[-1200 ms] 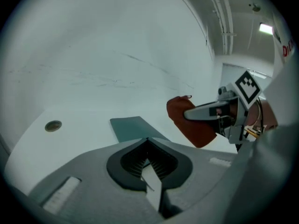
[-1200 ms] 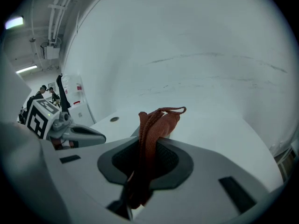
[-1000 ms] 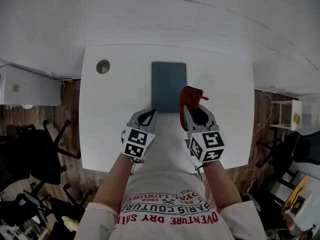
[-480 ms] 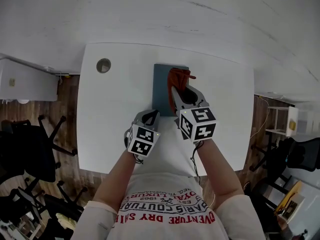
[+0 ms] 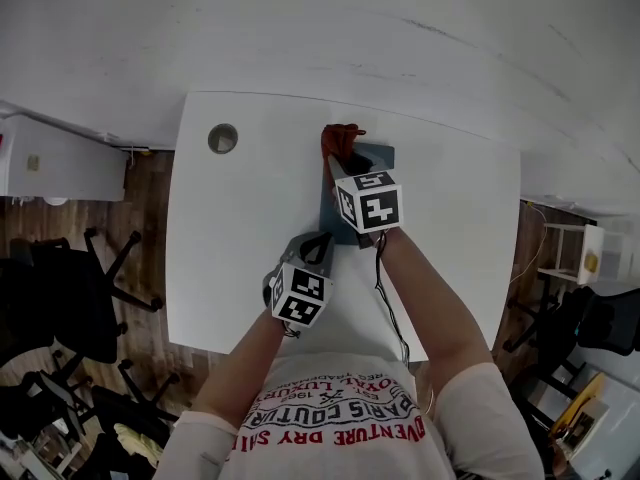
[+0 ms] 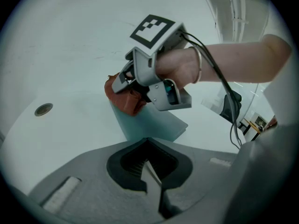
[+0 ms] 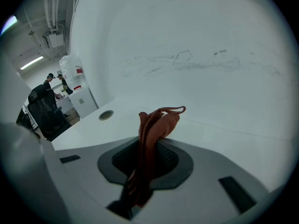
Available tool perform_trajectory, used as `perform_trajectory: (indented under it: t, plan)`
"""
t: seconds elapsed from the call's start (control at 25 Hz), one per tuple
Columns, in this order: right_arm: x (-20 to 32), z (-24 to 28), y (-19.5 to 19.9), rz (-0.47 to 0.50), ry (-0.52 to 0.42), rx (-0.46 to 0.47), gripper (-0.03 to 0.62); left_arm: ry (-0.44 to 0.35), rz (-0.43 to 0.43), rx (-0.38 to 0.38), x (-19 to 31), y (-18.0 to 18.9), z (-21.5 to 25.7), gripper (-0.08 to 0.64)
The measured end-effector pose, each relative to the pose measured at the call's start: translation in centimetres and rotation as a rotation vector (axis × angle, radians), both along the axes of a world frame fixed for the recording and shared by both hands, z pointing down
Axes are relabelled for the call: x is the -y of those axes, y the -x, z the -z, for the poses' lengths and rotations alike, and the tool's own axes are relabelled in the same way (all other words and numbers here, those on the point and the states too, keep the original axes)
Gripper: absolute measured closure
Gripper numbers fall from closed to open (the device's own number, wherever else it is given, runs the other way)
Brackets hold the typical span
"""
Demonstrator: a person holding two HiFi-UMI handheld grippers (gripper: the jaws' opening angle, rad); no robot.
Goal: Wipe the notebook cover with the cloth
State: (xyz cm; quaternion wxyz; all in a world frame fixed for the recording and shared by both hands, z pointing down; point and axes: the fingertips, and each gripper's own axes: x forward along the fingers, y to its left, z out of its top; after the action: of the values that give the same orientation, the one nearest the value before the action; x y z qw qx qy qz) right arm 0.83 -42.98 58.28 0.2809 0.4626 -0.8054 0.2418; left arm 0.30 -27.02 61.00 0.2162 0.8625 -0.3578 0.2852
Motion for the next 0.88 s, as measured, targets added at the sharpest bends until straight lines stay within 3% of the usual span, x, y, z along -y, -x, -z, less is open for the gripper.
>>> perform_trajectory:
  t: [0.24,0.52,0.88]
  plan:
    - [0.7,-1.5,0.6,-0.045,0.073,0.002,0.511,0.008,-0.004,-0.004,0.2,0.1,0.0,0.551]
    - [1.0,-1.7,-1.3,-0.027,0.032,-0.053,0.494,0.025,-0.004,-0.012,0.1,0.2,-0.1,0.551]
    - [0.7,-1.7,-4.8,-0.076,0.024,-0.075,0.503,0.007,-0.002,-0.003,0.1,0.1,0.0,0.551]
